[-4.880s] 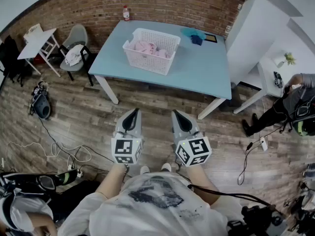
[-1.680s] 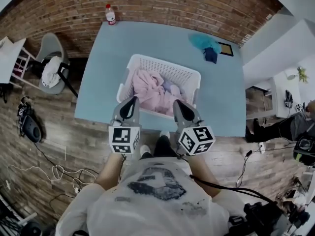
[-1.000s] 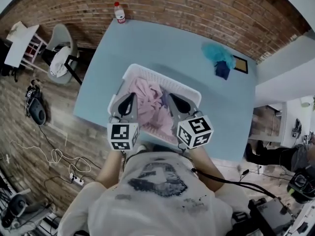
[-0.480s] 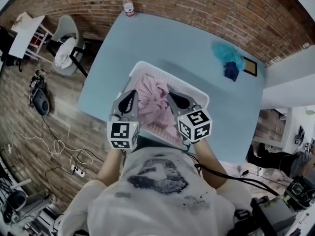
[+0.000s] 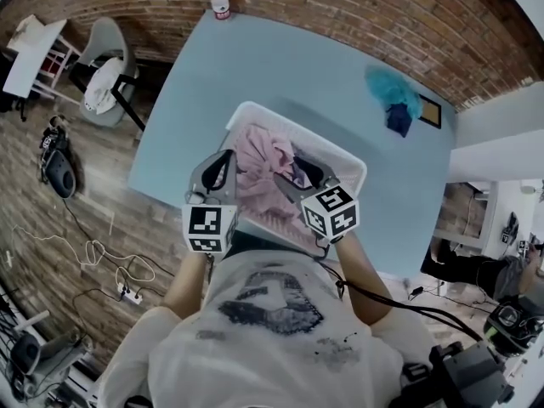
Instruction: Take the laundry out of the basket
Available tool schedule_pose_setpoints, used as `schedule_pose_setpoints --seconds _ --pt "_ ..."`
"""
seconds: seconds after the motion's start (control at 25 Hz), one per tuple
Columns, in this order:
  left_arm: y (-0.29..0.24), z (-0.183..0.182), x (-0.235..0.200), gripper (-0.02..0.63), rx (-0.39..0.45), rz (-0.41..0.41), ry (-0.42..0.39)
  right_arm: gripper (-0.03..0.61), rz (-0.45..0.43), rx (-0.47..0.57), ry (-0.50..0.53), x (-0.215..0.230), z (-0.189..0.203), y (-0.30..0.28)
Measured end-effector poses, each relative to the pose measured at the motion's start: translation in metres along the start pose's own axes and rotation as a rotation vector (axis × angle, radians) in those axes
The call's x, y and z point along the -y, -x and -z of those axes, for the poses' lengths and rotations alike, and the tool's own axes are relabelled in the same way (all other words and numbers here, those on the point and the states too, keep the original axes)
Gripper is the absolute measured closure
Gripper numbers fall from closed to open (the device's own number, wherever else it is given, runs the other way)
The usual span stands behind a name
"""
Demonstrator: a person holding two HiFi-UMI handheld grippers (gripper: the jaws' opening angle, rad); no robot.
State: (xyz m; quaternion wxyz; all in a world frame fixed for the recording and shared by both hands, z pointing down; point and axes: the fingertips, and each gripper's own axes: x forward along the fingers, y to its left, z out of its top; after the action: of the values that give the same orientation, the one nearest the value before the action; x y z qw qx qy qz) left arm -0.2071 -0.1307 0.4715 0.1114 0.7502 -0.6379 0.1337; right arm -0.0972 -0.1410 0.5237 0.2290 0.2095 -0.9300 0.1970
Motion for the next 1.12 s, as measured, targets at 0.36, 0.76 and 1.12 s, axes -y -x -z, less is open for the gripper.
schedule_pose_setpoints --seconds 0.36,0.76,1.12 --pt "-0.003 -0.002 -0.004 0.623 0.018 -0.007 0.029 0.092 -0.194 -0.071 0.170 -0.025 0.020 -0.016" --pt "0.003 0.000 -0.006 0.623 0.019 -0.055 0.049 0.069 -0.322 -0.335 0.373 -0.038 0.081 -0.038" --pt "0.013 0.001 -0.014 0.623 0.027 -0.100 0.058 0.069 -0.384 -0.528 0.548 -0.040 0.113 -0.053"
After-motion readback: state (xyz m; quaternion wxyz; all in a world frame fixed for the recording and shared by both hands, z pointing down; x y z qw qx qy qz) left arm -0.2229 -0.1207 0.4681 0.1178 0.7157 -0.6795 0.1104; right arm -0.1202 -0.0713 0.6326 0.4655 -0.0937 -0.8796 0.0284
